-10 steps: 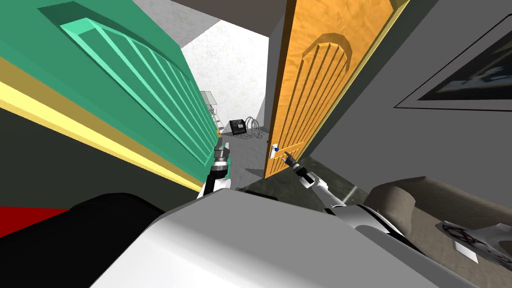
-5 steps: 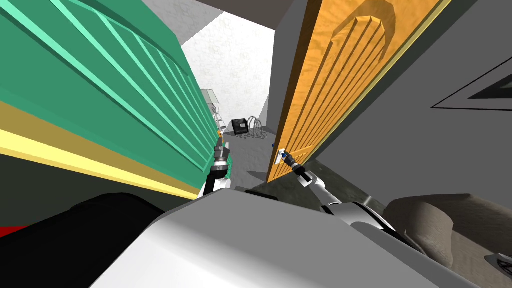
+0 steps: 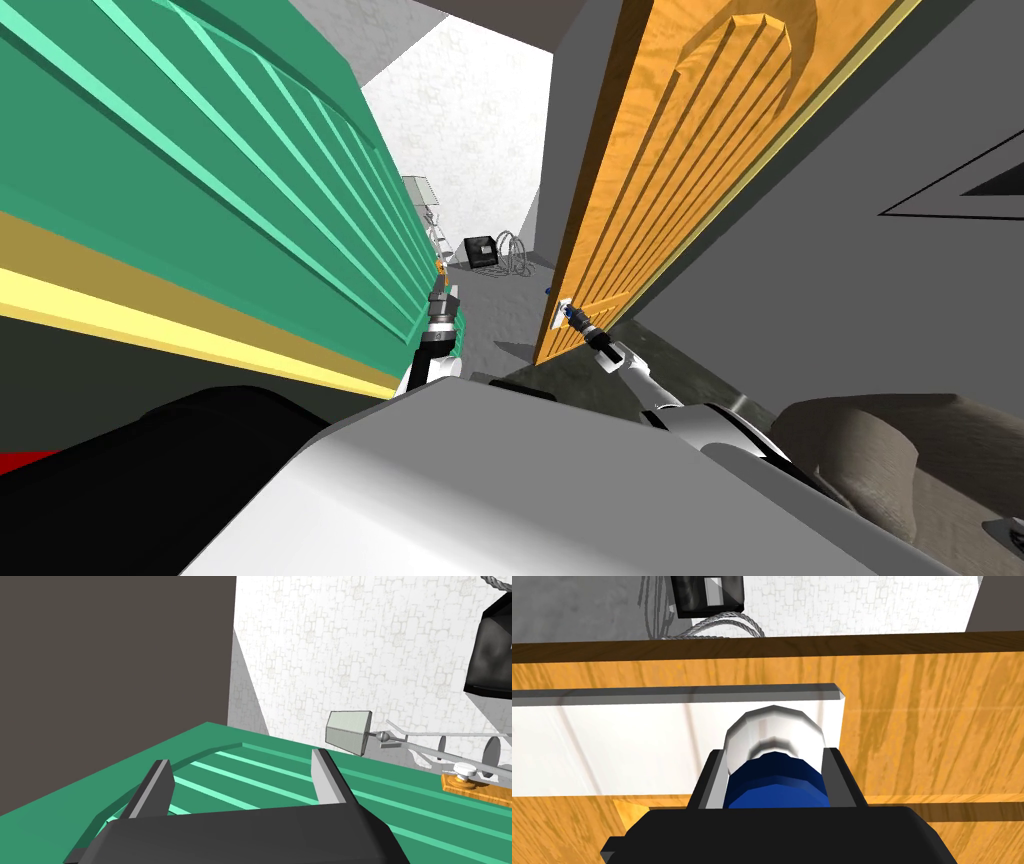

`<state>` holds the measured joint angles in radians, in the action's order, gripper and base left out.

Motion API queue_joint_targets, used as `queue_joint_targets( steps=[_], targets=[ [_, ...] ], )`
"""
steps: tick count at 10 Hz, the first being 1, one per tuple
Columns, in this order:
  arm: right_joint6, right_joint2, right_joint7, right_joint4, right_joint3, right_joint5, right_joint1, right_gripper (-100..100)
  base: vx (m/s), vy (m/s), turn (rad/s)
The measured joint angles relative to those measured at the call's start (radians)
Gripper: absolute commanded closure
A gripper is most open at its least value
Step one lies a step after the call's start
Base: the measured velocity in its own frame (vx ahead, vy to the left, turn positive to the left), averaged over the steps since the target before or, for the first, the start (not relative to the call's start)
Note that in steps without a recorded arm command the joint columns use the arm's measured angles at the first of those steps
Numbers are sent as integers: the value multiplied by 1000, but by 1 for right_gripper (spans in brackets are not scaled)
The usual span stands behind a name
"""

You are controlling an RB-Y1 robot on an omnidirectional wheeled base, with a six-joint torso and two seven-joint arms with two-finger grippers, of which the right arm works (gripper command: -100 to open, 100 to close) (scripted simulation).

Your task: Push the door open

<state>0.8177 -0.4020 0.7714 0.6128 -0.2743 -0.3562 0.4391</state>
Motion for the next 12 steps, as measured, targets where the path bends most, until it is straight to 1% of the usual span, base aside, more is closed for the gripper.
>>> queue_joint_targets(
  steps=[2,3,4,5,6,7,8,9,10,11,12],
  targets=[
    [0,0,0,0,0,0,0,100,40,26,-17],
    [-7,12,-15,-5,9,6,-3,100,135,95,-38],
    [-6,24,-37,-28,19,12,1,100,151,92,-36],
    [-27,32,-50,-8,26,16,-10,100,141,114,-10],
    [-37,42,-65,-20,36,24,-1,100,146,109,-2],
    [-45,49,-81,-15,48,31,-1,100,117,67,-11],
    [-47,61,-99,-28,58,37,10,100,145,48,-16],
    [-54,77,-121,-35,71,45,18,100,144,80,0],
    [-62,88,-140,-38,82,52,21,100,112,77,-11],
    [-74,95,-154,-33,92,58,22,100,119,83,-41],
    [-99,103,-171,-4,104,66,8,100,120,94,-32]
  ],
)
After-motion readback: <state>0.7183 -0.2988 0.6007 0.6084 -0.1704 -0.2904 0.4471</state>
